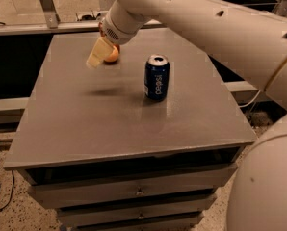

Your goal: Move orange near pepsi can

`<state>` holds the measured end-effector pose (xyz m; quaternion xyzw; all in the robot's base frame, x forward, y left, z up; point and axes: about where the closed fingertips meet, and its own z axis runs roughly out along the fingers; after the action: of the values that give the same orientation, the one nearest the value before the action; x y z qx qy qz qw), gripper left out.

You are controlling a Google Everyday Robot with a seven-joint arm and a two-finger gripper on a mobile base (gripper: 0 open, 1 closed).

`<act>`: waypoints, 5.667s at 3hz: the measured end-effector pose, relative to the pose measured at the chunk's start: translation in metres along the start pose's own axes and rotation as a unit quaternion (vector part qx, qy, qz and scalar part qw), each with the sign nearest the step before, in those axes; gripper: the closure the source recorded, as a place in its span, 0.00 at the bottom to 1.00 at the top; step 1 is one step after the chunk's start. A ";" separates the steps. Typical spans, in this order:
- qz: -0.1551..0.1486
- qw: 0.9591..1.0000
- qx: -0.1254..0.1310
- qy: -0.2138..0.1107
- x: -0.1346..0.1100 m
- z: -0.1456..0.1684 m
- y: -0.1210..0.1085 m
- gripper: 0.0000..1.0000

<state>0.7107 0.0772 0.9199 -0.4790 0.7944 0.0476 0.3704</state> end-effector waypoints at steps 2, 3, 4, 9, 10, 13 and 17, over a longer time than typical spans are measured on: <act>0.041 0.999 0.003 0.000 0.005 0.046 -0.007 0.00; 0.060 0.998 0.008 -0.003 0.008 0.067 -0.016 0.00; 0.080 0.997 0.019 -0.005 0.013 0.083 -0.029 0.00; 0.093 0.989 0.078 -0.078 -0.003 0.026 -0.081 1.00; 0.079 0.987 0.093 -0.100 -0.004 -0.011 -0.089 1.00; 0.057 0.980 0.080 -0.174 0.032 -0.118 -0.110 1.00; -0.056 0.964 -0.071 -0.249 0.136 -0.221 -0.090 1.00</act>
Offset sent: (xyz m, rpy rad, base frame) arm 0.0521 0.0130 -0.0521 0.0782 0.0419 -0.1178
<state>0.6266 -0.1650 1.0179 -0.5209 0.6434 0.2004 0.5239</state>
